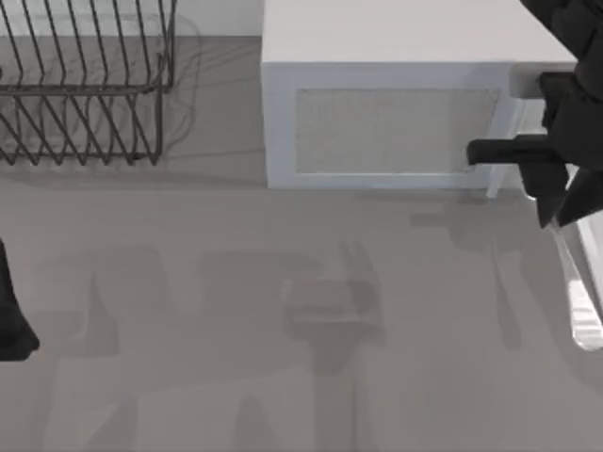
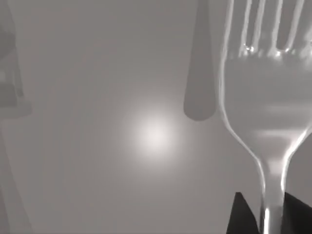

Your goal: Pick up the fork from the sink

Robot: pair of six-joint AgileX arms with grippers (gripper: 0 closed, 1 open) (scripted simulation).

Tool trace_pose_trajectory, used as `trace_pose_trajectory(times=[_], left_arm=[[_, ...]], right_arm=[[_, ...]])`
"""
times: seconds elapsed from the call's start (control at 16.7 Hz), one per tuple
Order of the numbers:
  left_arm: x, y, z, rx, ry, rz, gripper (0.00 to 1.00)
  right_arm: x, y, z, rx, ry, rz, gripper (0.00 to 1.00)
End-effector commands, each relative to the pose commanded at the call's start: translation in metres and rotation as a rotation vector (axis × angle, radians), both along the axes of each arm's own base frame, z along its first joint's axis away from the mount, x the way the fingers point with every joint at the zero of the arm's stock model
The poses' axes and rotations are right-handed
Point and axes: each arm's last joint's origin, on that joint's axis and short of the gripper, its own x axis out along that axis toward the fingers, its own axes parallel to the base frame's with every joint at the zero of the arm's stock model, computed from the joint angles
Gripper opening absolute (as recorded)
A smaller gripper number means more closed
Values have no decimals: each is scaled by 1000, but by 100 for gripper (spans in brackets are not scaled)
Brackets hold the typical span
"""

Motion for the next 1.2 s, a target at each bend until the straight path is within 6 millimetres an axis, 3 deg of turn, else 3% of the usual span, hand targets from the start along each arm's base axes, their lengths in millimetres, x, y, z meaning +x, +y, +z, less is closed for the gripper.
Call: trace_pose_trajectory(times=[0.42,0.96,1.2], left_arm=[[0,0,0,0,0,0,100],[0,0,0,0,0,0,100],[0,0,0,0,0,0,100]], right_arm=[[-2,0,-7,3,24,-2,0],[-3,3,-91,2,71,-2,0],[-1,0,-109,0,12,-1,0]])
